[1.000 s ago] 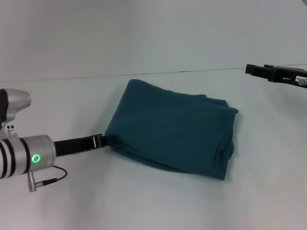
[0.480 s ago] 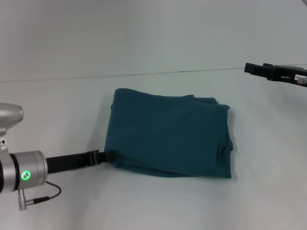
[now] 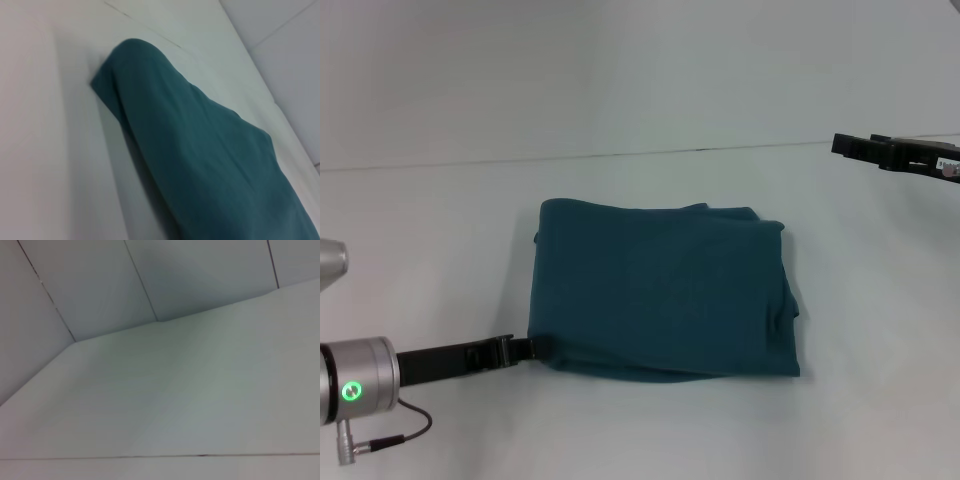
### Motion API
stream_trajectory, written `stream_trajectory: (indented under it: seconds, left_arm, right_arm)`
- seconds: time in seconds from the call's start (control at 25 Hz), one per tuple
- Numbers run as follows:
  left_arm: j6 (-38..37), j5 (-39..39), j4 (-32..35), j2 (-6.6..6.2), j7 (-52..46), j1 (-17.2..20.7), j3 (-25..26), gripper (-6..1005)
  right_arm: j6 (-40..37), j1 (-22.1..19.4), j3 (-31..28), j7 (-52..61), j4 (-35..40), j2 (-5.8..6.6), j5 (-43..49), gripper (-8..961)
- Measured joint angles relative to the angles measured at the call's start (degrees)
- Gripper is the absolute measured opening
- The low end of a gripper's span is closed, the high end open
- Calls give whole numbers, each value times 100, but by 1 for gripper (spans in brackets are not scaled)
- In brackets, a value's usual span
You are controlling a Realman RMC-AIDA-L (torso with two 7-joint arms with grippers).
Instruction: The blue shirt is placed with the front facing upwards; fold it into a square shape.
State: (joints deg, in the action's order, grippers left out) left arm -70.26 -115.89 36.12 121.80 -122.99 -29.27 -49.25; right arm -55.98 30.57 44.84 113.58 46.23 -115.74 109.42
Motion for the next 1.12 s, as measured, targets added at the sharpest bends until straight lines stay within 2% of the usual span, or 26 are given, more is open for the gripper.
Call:
stream_trajectory:
  seconds: [0.28,0.68,0.84,1.12]
  left_arm:
    - [-456,-132,35,2,62,50,38,84]
    - [-481,-150,36,-25,57,15,172,95]
    - [-572,-272,46,-53,23,11,381,99]
    - [-1119,-449,295,-140,8,96,943,347]
  right_arm:
    - [22,-8,-1,-3,0,0,0,707]
    - [35,2,-26,-3,0,0,0,708]
    - [42,-4,-35,-3,0,2,-7,708]
    - [43,-38,-99,-3,20,19,-33,708]
